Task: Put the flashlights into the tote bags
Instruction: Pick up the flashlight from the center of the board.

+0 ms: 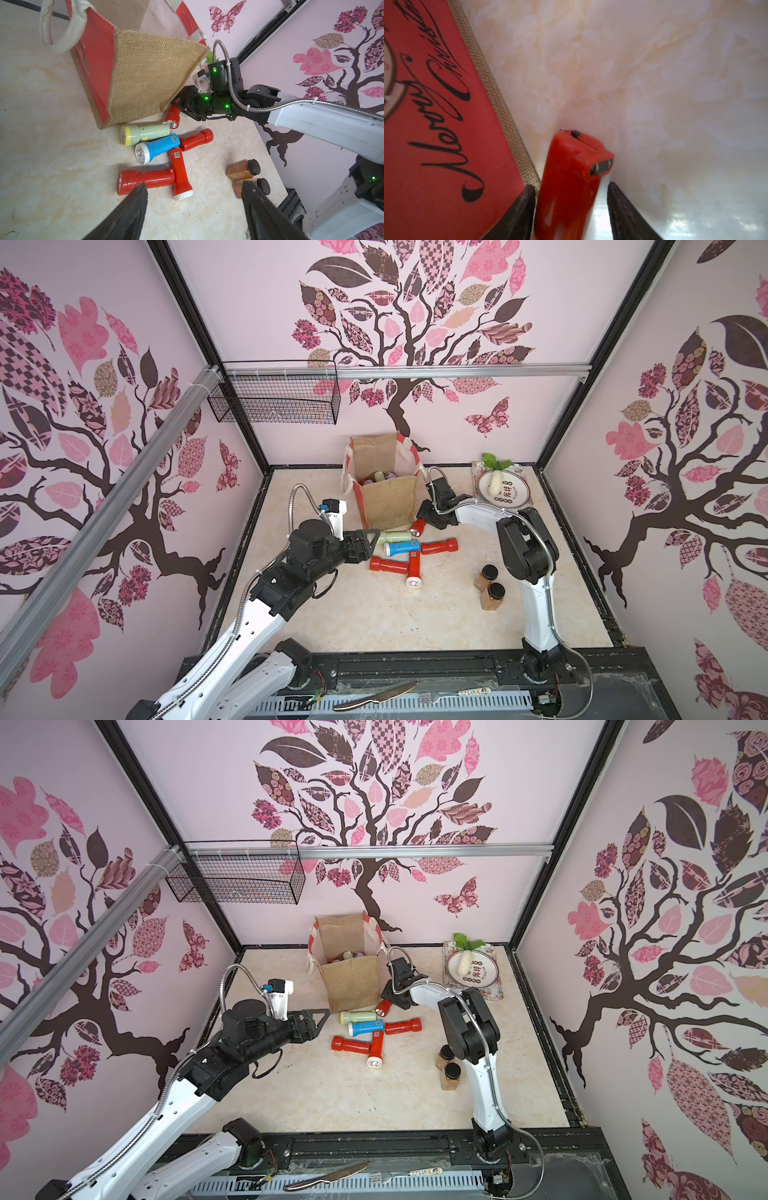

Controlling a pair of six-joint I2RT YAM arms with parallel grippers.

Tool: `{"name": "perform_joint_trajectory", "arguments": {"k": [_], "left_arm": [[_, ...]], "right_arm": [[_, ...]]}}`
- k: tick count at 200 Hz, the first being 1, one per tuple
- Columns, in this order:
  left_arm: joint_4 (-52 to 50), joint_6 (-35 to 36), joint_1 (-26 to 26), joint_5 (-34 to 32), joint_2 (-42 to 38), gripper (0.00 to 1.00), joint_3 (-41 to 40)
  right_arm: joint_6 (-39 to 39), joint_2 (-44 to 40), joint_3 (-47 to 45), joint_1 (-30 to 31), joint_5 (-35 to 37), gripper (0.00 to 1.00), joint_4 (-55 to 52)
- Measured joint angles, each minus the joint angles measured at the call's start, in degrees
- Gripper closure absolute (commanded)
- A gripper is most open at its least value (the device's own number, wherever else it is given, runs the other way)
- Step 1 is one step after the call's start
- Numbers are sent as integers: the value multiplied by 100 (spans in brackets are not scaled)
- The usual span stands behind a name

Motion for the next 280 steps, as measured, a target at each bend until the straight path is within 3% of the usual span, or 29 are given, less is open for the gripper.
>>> {"name": "perform_joint_trajectory", "arguments": {"k": [51,85,122,155,211,280], "left_arm": [[-13,4,0,-17,-57,26,-44],[-7,4,0,-20,-83,25,-81],[7,4,0,-15,-26,25,-90],[44,4,0,-15,17,25,-92],[70,4,0,-15,11,25,-142],[76,2,0,-15,46,25,-140]], "right_arm": [[-389,-177,-369,-170,13,56,225],[-957,-256,-450,-306,140,59,138],[-1598,-284,-437,-330,295,42,-44],[-2052,-313,-435,-332,490,40,-249],[-2356,-330,-437,-332,634,47,-424],[-2529,-350,-457,-343,660,74,-472]]}}
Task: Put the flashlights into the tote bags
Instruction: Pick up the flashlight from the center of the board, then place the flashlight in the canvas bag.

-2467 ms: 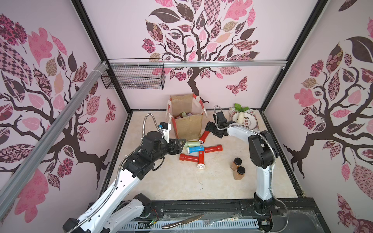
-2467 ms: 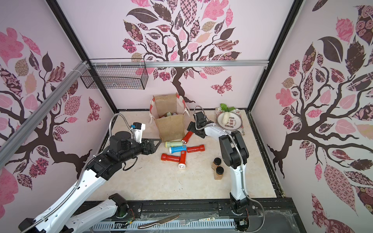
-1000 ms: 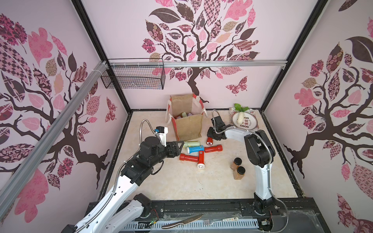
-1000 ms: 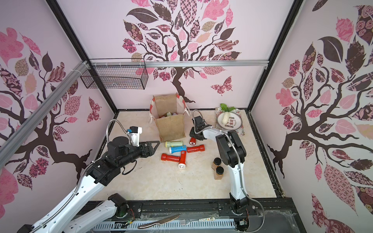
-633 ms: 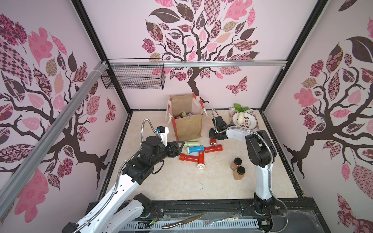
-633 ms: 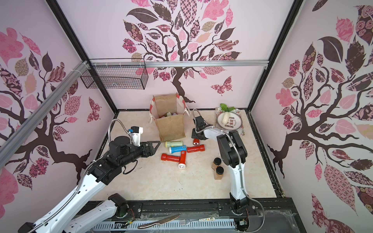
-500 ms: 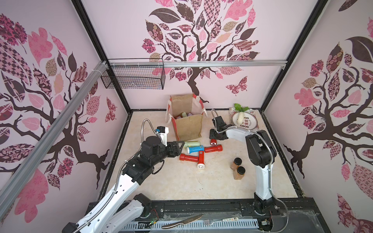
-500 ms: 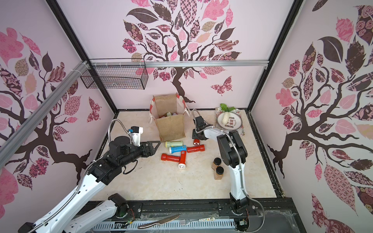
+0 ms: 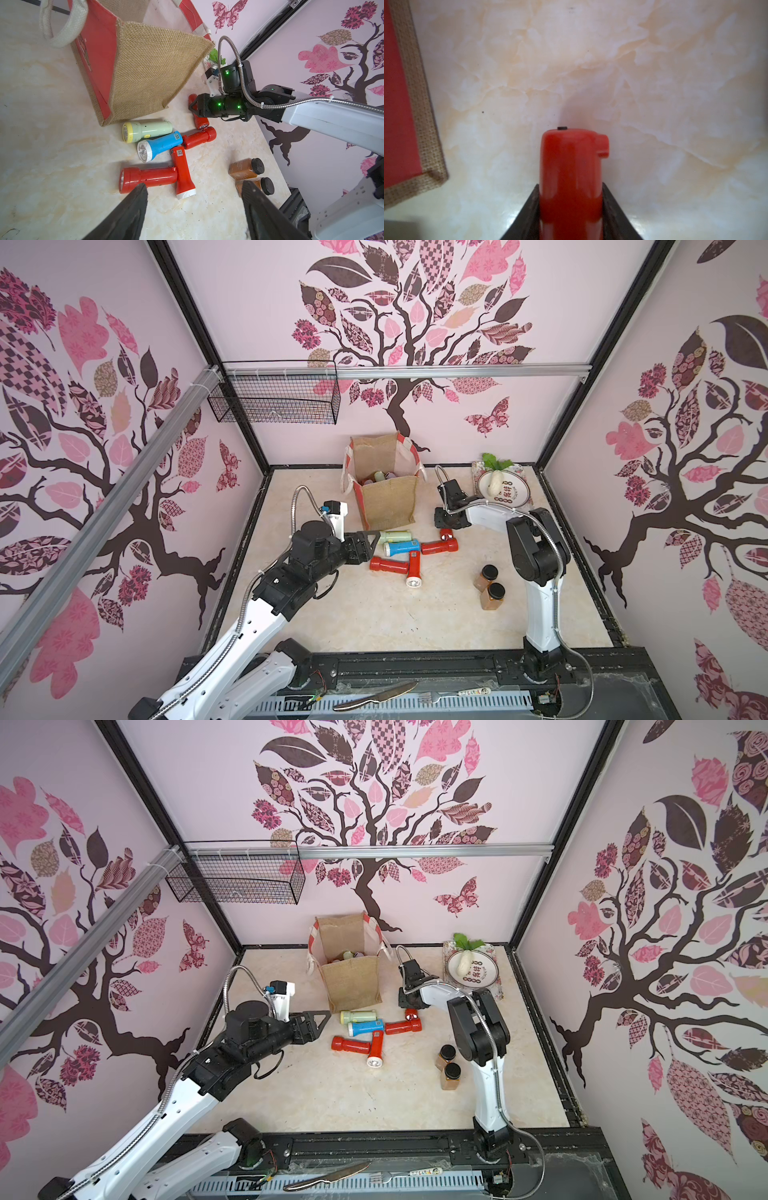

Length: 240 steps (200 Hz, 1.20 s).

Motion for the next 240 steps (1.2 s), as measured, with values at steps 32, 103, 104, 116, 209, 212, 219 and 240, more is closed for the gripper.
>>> {"name": "perform_joint_trajectory", "arguments": {"k": [32,103,104,116,209,212,219,240], "left_arm": [[-2,2,0,-2,116,25,7],[-229,15,0,96,813,26,529],[-232,13,0,105,822,26,546],[-238,4,0,136,883,27,693],[-50,-260,0,1051,1266,24,1679],[-17,-262,0,1095,1279,24,1687],[57,-302,0,1211,1307,23,1711],[313,-431,0,1626,1460,19,1753]], "right_arm": [[-87,-195,-280,0,-76,91,122],[-308,-1641,-949,0,-503,100,595],[-317,-1665,-955,0,-511,100,605],[-470,-2116,-1128,0,-682,100,802],[-1246,-5294,-2618,127,-3099,100,1364],[-1244,-5377,-2632,140,-3171,100,1349],[-1241,-5525,-2656,175,-3300,100,1340],[-1209,-5851,-2684,249,-3654,100,1360]]}}
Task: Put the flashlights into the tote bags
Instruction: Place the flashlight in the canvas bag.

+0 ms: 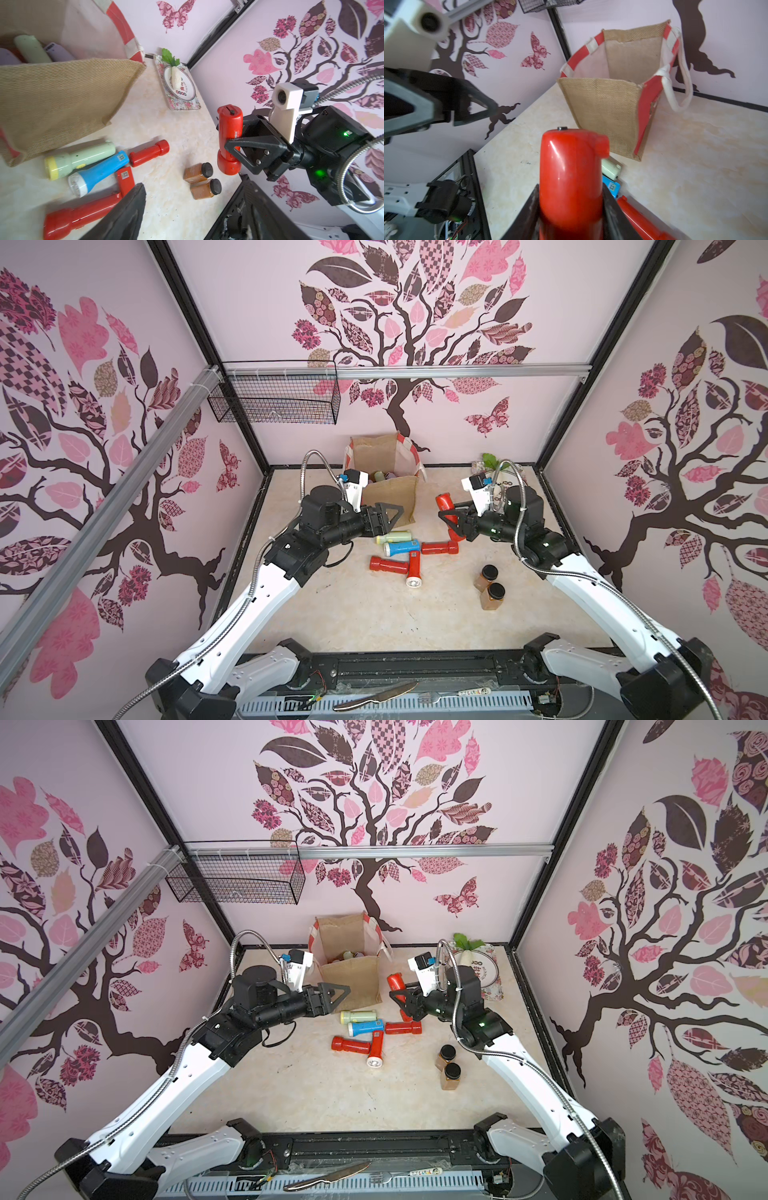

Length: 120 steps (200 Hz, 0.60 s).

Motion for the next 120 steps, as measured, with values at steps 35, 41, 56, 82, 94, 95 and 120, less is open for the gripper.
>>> {"name": "perform_joint_trajectory", "arguments": {"k": [35,41,56,82,94,95,120], "left_arm": [[278,-168,0,529,203,17,0],[326,-195,-2,586,208,17,0],[446,-229,-28,673,208,19,9],[581,-308,-118,708,223,23,31],[649,-361,-138,686,262,25,48],[651,-361,-138,684,264,25,48],[809,-483,-140,570,372,28,50]], "right_arm": [[35,-42,0,212,-282,100,48],[33,-22,0,264,-302,100,48],[35,39,0,387,-348,100,101],[85,201,2,503,-450,100,286],[96,278,24,516,-474,100,341],[96,286,26,516,-476,100,343],[103,433,151,553,-511,100,457]]}}
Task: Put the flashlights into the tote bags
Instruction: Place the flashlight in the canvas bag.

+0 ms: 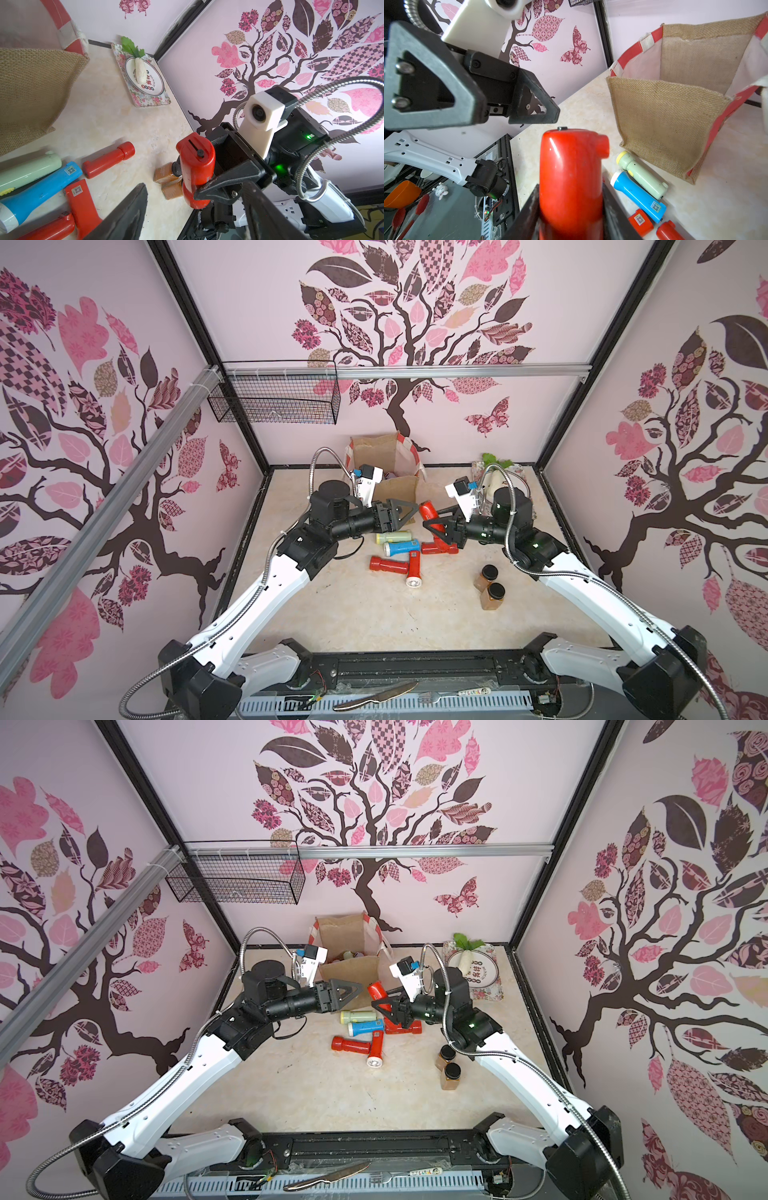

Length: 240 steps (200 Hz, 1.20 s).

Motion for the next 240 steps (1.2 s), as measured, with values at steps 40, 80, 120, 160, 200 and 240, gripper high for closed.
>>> {"name": "perform_joint_trajectory", "arguments": {"k": [40,80,120,160,200,240], "left_arm": [[249,-72,0,-109,232,30,0],[376,-140,-15,-103,365,31,0],[393,-168,-118,-103,369,34,0],[496,-208,-162,-107,369,41,-2],[498,-227,-170,-155,372,42,-13],[549,-289,-199,-160,387,43,-46]], "right_arm": [[0,85,68,125,-2,100,186],[2,173,68,199,46,100,203],[0,216,68,284,44,100,275],[2,328,68,328,46,100,310],[0,367,68,356,55,100,350],[0,382,76,374,61,100,374]]}}
